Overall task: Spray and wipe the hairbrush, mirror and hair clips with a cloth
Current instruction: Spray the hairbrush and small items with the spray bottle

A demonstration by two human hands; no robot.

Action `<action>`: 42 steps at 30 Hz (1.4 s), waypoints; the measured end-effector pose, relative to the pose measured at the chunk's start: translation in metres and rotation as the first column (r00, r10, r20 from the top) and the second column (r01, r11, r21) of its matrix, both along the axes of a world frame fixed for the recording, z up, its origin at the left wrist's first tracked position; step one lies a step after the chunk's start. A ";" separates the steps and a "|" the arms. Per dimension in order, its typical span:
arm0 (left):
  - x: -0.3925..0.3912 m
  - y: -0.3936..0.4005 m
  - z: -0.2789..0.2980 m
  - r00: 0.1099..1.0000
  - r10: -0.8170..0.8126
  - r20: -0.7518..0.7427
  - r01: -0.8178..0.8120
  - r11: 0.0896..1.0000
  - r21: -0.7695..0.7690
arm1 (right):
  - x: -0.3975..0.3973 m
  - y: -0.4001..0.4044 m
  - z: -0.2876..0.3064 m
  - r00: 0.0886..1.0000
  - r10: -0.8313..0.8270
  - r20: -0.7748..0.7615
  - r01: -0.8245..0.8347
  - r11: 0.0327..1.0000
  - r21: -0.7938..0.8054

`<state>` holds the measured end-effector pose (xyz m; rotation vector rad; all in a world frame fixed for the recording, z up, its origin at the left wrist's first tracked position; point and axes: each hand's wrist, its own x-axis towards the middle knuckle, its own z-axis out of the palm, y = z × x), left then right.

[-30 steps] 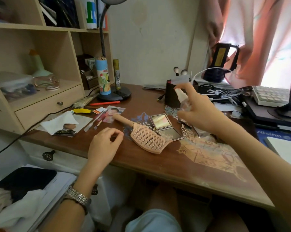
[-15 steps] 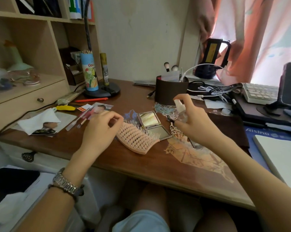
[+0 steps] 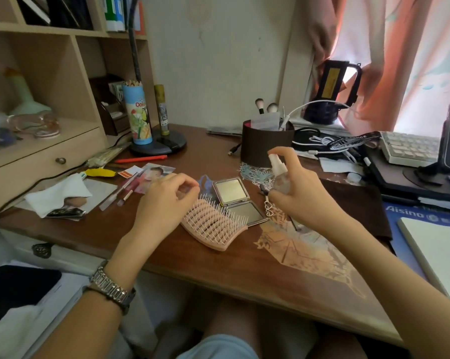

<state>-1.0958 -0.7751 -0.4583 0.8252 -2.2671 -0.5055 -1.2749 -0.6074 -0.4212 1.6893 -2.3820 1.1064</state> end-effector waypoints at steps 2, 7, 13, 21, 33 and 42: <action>-0.005 -0.002 0.008 1.000 -0.010 0.013 0.010 1.000 -0.008 | -0.007 0.000 0.007 1.000 -0.003 -0.001 0.003 0.999 -0.040; -0.031 -0.005 0.032 0.996 -0.061 0.061 0.065 0.996 -0.058 | -0.034 0.010 0.032 0.996 -0.017 0.086 0.031 0.987 -0.155; -0.080 -0.009 0.052 0.983 -0.176 0.061 0.178 0.984 -0.029 | -0.095 0.023 0.042 0.978 -0.099 0.182 0.136 0.970 -0.201; -0.147 -0.013 0.072 0.930 -0.331 0.162 0.341 0.940 -0.037 | -0.155 0.022 0.042 0.962 -0.205 0.180 0.249 0.930 -0.269; -0.175 -0.024 0.045 0.884 -0.364 0.294 0.367 0.929 0.047 | -0.197 -0.010 0.014 0.939 -0.335 0.077 0.344 0.922 -0.175; -0.168 -0.031 0.032 0.901 -0.350 0.256 0.337 0.937 0.092 | -0.199 -0.041 -0.001 0.956 -0.285 0.066 0.291 0.948 -0.127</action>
